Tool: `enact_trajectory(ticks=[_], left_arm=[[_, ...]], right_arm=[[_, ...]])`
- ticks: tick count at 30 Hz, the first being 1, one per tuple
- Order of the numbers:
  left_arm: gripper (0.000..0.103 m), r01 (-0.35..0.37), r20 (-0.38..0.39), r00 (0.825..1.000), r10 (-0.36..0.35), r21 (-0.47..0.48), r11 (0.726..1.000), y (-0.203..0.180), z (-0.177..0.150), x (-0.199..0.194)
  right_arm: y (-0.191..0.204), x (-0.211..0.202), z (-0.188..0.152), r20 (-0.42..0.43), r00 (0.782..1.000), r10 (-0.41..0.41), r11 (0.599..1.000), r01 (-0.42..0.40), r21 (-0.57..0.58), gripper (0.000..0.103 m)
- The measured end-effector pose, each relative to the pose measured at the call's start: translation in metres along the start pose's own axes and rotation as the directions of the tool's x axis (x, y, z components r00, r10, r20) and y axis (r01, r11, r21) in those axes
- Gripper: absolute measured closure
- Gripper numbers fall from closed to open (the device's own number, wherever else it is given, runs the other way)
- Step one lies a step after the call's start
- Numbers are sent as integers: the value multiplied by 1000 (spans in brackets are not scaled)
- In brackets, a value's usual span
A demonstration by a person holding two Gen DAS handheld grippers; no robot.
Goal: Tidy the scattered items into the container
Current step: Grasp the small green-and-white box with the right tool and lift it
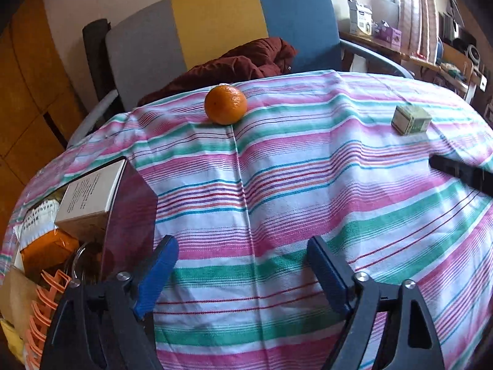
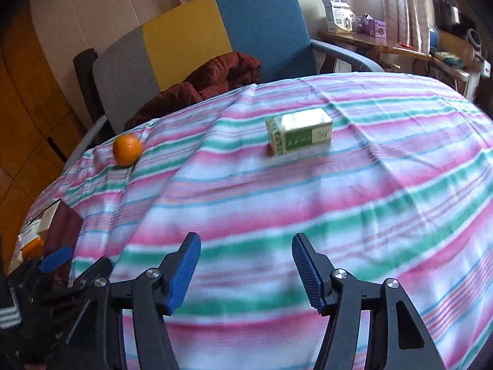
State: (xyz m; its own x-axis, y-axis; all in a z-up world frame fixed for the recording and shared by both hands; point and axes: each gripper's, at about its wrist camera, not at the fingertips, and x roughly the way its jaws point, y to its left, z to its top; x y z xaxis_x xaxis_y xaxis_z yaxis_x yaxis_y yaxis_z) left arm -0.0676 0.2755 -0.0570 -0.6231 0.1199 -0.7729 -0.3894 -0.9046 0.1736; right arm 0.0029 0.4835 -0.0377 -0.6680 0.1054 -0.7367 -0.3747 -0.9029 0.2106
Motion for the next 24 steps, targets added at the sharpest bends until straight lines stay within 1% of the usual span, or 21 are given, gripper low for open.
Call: enact_trajectory(ticks=[2,3,6,7,9,11,13,16,18,20,21,22,24], left_arm=[[10,1,20,1000,0,-8,1000,-2,-1,-1],[10,1,17,1000,0,-10,1000,-2,0,0],[8,6,8,1000,-6,-25,1000,-2,2,1],[7,11,6,1000,-11,-24,1000,-2,2,1],[4,26,11,1000,-26,-18,1000,-5,1,0],[1,16,27,999,-16,11,1000,-9,-2,0],[1,13,44,999,-14,19,1000,-9,-4,-1],[0,10,45,999,-11,16,1000,-9,-3,-1],[0,8,52,999,-8,17,1000,-9,-4,-1],[0,4,60,998,-5,20,1000,-10,-5,-1],[0,4,62,998,-5,20,1000,-10,-5,-1],[0,3,66,998,-4,22,1000,-10,-6,-2],[0,2,70,998,-4,24,1000,-10,-6,-2]], right_arm=[[-9,8,19,10,1000,-18,1000,18,4,36],[-16,12,30,14,1000,-23,1000,23,16,34],[-32,25,61,16,999,-52,997,51,58,33],[-36,29,71,14,998,-61,996,60,61,30],[-38,39,87,16,997,-77,996,76,37,29],[-37,51,100,15,994,-107,994,107,0,28],[-40,64,110,9,992,-124,992,124,-2,28],[-57,79,121,-16,989,-144,985,145,90,27],[-69,88,123,-45,991,-126,979,132,153,27],[-75,97,121,-72,992,-108,976,119,180,27],[-75,100,120,-80,992,-102,977,115,178,29],[-72,100,119,-75,992,-106,981,117,157,34],[-60,100,117,-80,993,-91,992,97,80,45]])
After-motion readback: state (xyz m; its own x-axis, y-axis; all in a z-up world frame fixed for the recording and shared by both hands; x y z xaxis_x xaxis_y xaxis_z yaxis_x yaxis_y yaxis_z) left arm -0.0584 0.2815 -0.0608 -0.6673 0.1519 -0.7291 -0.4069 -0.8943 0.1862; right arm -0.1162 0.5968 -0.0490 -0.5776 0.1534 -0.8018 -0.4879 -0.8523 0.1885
